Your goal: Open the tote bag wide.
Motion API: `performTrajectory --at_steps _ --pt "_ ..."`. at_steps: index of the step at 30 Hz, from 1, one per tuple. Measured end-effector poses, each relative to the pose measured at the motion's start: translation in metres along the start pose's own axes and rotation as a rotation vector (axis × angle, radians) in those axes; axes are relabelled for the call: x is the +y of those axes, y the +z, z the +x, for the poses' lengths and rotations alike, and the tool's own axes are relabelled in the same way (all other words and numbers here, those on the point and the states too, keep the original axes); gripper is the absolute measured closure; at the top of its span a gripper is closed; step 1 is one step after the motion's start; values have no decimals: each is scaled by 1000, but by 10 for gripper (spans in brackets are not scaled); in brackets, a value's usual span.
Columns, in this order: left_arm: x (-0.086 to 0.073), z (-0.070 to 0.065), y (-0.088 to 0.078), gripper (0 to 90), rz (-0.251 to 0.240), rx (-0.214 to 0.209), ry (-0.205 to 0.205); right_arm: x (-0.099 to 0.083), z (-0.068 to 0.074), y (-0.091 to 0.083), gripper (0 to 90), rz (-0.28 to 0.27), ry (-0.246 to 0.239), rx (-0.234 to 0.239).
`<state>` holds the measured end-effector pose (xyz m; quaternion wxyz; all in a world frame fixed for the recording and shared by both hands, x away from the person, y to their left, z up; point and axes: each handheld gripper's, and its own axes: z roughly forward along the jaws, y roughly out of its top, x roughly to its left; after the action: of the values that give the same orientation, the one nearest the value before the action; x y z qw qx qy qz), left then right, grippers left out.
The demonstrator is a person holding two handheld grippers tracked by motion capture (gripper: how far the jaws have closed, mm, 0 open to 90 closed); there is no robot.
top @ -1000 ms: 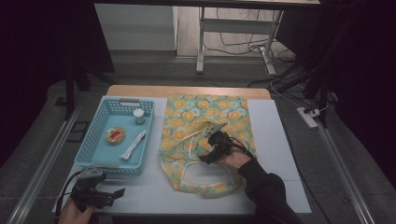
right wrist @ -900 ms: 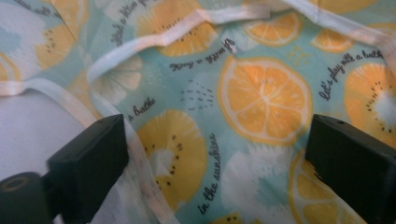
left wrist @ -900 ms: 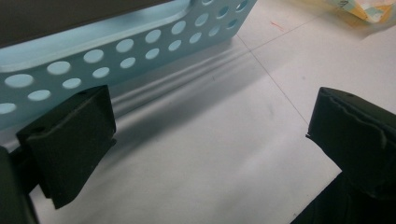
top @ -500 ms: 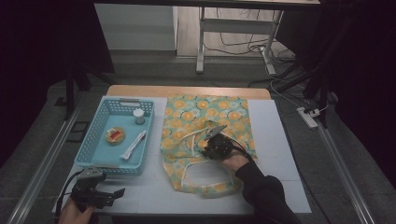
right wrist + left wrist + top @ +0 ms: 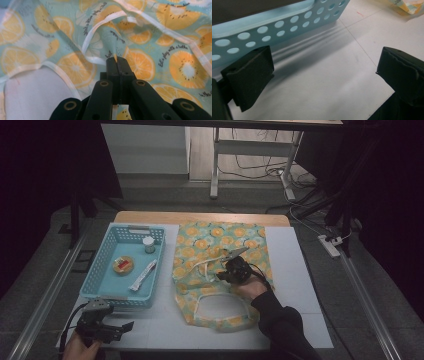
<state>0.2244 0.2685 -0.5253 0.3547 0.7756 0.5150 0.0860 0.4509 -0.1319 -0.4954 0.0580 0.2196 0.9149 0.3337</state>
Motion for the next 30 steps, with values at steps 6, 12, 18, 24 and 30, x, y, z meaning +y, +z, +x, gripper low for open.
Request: performTrajectory --at_steps 6,12,18,24,30 --pt "0 0 0 13 -3 -1 -2 8 1 -8 900 -35 7 0" --pt "0 1 0 13 -4 -3 -3 12 3 -14 900 -55 -3 -13" --pt "0 1 0 13 -4 -2 -3 20 3 -23 900 -97 -1 -21" --pt "0 1 0 13 -4 -3 -2 28 2 -29 900 -121 7 -19" --pt "0 1 0 13 -4 -2 -2 33 3 -32 900 -133 11 -25"
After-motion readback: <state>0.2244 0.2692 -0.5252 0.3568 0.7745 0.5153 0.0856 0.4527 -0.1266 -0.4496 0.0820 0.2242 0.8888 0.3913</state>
